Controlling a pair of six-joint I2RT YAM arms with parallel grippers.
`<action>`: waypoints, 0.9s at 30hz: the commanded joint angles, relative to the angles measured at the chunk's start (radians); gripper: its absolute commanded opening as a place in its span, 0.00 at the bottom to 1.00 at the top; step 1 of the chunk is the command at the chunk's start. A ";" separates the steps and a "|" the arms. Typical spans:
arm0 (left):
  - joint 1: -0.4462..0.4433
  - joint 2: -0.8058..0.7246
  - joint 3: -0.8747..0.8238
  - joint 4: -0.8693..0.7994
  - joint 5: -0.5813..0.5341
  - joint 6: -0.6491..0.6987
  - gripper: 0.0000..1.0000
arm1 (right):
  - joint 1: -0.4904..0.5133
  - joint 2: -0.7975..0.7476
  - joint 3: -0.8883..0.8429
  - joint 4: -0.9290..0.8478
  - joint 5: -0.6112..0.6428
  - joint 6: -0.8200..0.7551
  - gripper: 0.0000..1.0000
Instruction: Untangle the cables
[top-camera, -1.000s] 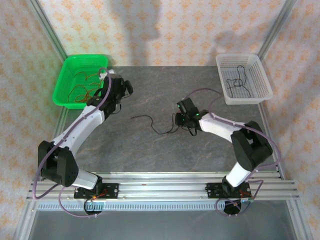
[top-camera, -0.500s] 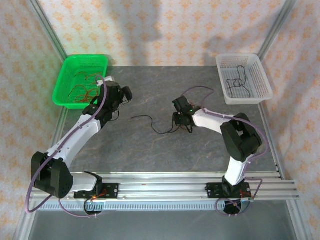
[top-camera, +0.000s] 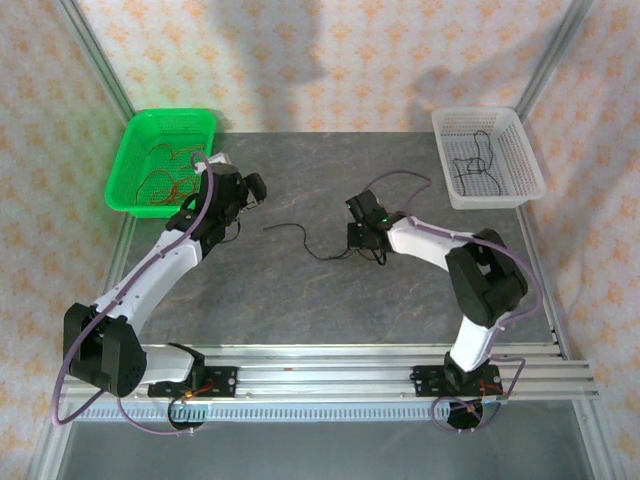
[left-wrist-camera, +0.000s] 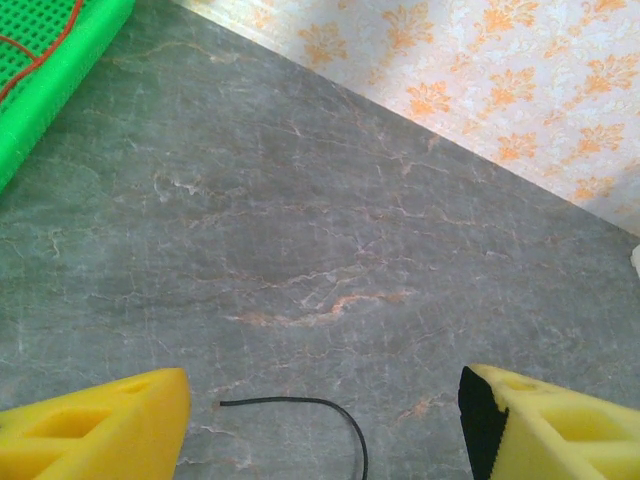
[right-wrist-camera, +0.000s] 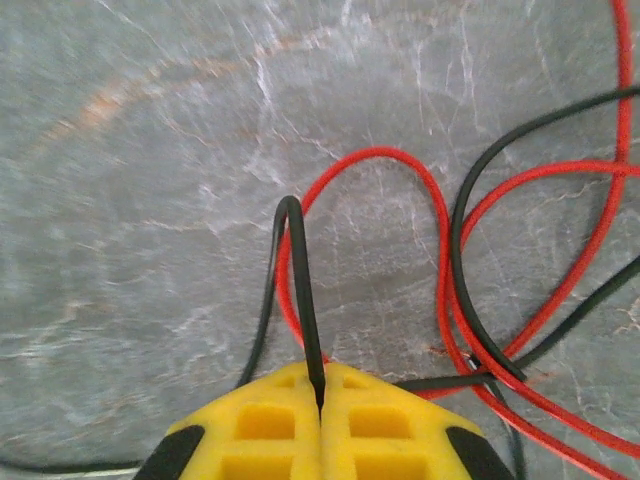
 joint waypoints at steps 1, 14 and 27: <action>-0.008 -0.004 -0.017 0.036 0.033 -0.026 0.73 | 0.002 -0.131 -0.026 0.012 -0.010 0.052 0.00; -0.155 -0.057 -0.112 0.097 0.111 0.003 0.74 | 0.007 -0.294 -0.151 0.175 -0.206 0.267 0.00; -0.482 -0.161 -0.336 0.311 0.170 0.251 0.73 | 0.019 -0.292 -0.059 0.033 -0.081 0.332 0.00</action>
